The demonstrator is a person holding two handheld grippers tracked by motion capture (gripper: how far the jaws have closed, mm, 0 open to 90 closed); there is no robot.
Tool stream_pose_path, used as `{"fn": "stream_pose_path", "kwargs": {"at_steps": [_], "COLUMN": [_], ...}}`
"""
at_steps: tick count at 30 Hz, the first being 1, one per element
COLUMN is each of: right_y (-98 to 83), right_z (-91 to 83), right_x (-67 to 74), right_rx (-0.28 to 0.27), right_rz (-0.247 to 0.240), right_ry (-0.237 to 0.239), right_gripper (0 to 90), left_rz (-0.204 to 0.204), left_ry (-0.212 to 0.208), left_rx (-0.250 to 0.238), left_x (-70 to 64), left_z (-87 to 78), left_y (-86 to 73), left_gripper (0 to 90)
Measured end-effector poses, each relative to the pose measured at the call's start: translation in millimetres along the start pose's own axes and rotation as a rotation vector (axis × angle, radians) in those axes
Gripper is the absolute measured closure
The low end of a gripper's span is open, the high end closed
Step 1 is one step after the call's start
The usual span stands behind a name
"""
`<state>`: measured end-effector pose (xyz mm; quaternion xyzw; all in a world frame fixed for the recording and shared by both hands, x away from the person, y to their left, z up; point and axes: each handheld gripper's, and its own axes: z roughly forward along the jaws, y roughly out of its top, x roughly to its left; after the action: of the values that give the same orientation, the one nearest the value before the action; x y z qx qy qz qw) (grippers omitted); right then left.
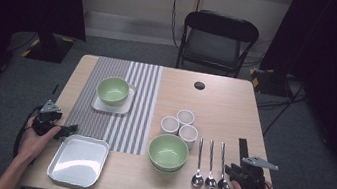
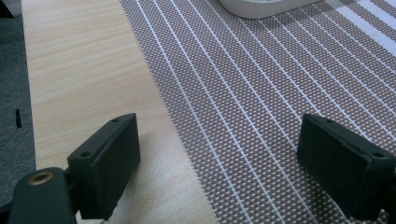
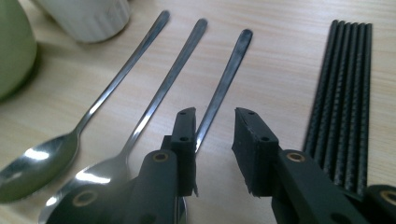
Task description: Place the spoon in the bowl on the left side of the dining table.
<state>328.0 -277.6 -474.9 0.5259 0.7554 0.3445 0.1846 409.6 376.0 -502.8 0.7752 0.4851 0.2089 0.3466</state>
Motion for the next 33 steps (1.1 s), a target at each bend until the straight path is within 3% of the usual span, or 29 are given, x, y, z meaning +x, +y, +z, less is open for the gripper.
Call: {"fn": "stream_pose_path", "kwargs": {"at_steps": [10,21,33], "right_y": [-2.7,-4.0,1.4], "right_z": [7.4,10.2,15.9], "right_x": [3.4,6.7,1.1], "right_rx": [0.047,0.064,0.057], "right_rz": [-0.026,-0.069,-0.029], "right_ry": [0.021,0.002,-0.023], "right_gripper": [66.3,77.6,82.7], "left_rz": [0.0,0.005,0.004], "left_ry": [0.001,-0.006,-0.007], "left_rx": [0.001,0.004,0.003], "left_x": [0.1,1.0,0.8], "left_z": [-0.1,-0.4,-0.3], "left_y": [0.0,0.0,0.0], "left_gripper": [13.0,13.0,13.0]}}
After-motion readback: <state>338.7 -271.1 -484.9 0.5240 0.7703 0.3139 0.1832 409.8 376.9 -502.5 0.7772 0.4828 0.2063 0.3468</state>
